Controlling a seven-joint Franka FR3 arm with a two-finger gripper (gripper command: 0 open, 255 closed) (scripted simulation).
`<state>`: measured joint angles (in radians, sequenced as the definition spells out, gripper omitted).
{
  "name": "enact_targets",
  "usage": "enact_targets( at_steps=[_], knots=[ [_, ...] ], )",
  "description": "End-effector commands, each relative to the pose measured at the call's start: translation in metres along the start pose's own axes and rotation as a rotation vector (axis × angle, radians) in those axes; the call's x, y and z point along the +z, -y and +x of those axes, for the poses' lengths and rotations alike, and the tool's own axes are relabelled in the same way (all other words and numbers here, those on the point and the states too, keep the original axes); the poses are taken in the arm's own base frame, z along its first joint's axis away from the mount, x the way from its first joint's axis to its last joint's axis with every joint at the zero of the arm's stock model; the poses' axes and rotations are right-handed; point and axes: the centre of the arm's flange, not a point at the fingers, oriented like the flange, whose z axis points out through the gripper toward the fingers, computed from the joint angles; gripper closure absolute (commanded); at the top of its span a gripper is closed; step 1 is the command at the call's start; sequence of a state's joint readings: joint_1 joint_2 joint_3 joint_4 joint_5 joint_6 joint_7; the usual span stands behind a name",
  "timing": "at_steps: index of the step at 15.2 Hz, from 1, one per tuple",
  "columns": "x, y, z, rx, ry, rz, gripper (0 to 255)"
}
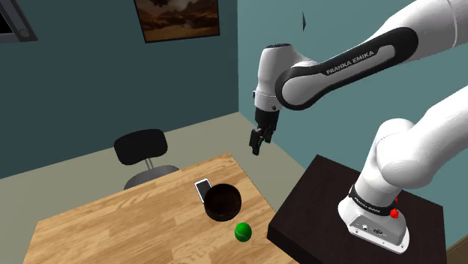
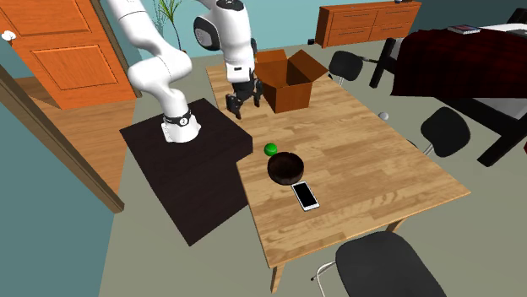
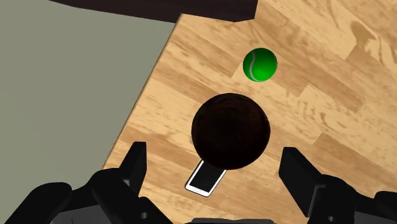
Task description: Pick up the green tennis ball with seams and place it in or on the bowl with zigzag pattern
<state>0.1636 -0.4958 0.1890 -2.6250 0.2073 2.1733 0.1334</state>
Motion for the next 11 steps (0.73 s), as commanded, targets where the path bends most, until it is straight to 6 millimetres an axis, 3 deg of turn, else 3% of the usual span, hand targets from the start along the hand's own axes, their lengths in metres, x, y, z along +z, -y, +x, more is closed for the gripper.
enact_targets(
  at_steps=[1,11],
  knots=[
    [0.023,0.013,0.001,-0.026,0.006,-0.006,0],
    [0.142,0.077,0.007,-0.153,0.046,-0.036,0]
  ],
)
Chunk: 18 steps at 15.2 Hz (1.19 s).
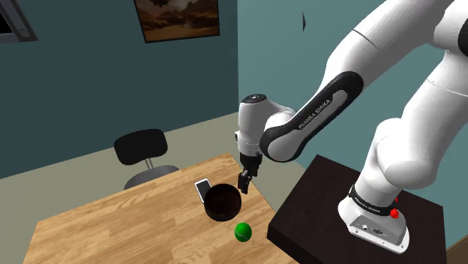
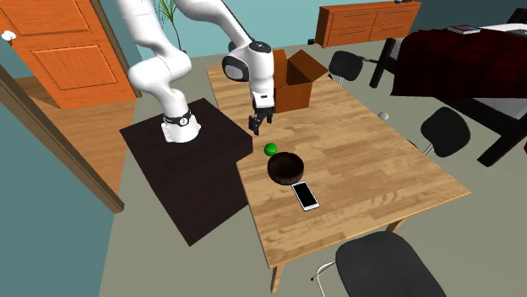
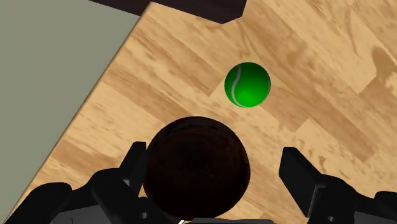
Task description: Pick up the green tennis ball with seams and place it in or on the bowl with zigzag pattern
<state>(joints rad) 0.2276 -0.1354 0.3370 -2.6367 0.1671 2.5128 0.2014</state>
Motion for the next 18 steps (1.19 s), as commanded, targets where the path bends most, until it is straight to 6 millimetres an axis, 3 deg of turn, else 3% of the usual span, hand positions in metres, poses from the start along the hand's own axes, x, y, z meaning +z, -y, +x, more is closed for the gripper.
enact_targets(
  at_steps=[1,12,18],
  knots=[
    [0.025,0.011,0.005,-0.026,0.007,-0.004,0],
    [0.155,0.081,0.011,-0.165,0.05,-0.038,0],
    [0.186,0.079,0.009,-0.165,0.05,-0.038,0]
  ],
)
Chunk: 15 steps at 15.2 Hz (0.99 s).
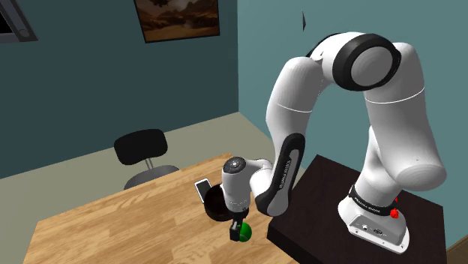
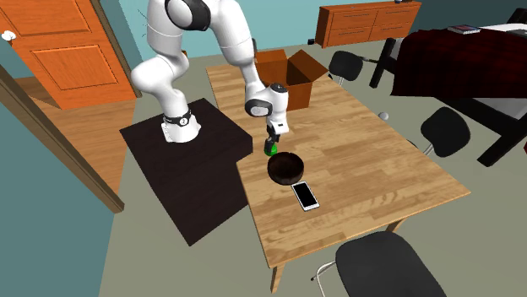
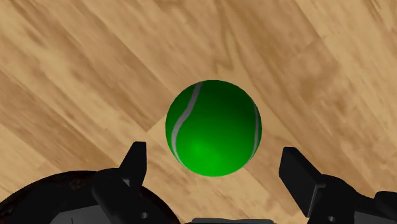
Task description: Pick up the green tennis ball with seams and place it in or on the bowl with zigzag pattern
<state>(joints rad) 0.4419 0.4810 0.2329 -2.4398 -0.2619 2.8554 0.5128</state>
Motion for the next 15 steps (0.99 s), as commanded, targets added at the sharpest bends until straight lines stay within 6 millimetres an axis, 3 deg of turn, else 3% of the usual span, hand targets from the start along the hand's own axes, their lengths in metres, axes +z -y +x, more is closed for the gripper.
enact_targets(
  at_steps=[1,10,11,15],
  knots=[
    [0.0111,0.0,0.0002,0.0,-0.001,0.0,0],
    [0.0141,0.0,0.0002,0.0,0.0,0.0,0],
    [0.0141,0.0,0.0002,0.0,0.0,0.0,255],
    [0.0141,0.0,0.0002,0.0,0.0,0.0,255]
  ],
)
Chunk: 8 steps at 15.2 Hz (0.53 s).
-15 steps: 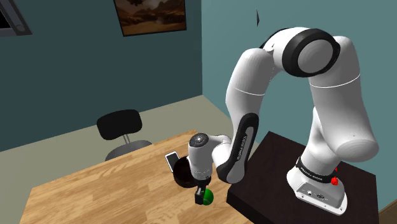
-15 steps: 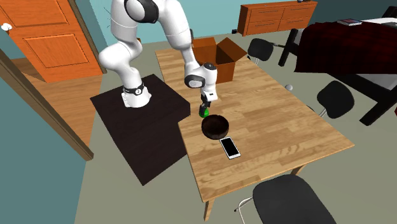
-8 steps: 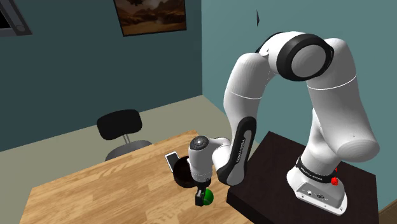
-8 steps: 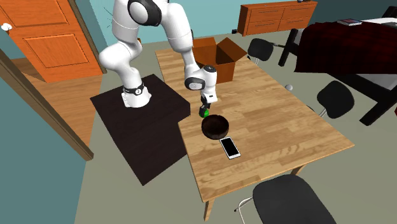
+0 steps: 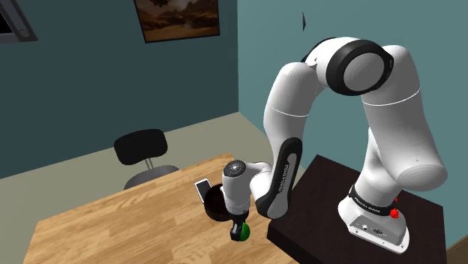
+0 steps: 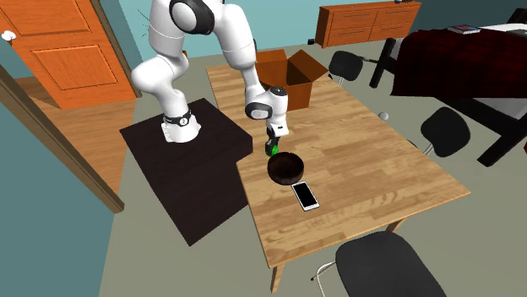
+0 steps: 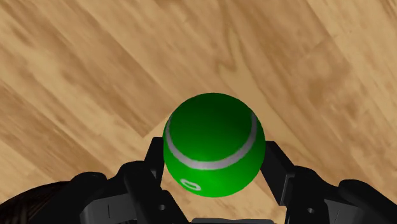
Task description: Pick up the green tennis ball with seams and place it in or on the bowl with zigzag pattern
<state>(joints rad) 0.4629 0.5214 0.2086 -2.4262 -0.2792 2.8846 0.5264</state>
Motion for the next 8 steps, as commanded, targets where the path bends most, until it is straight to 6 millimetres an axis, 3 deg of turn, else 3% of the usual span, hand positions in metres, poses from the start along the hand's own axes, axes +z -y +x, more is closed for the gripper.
enact_targets(
  at_steps=[1,5,8],
  knots=[
    [0.0,0.0,0.0,0.0,0.001,0.0,255],
    [0.0,0.0,0.0,0.0,0.001,0.0,255],
    [-0.015,0.0,-0.001,0.0,0.001,0.0,255]
  ],
)
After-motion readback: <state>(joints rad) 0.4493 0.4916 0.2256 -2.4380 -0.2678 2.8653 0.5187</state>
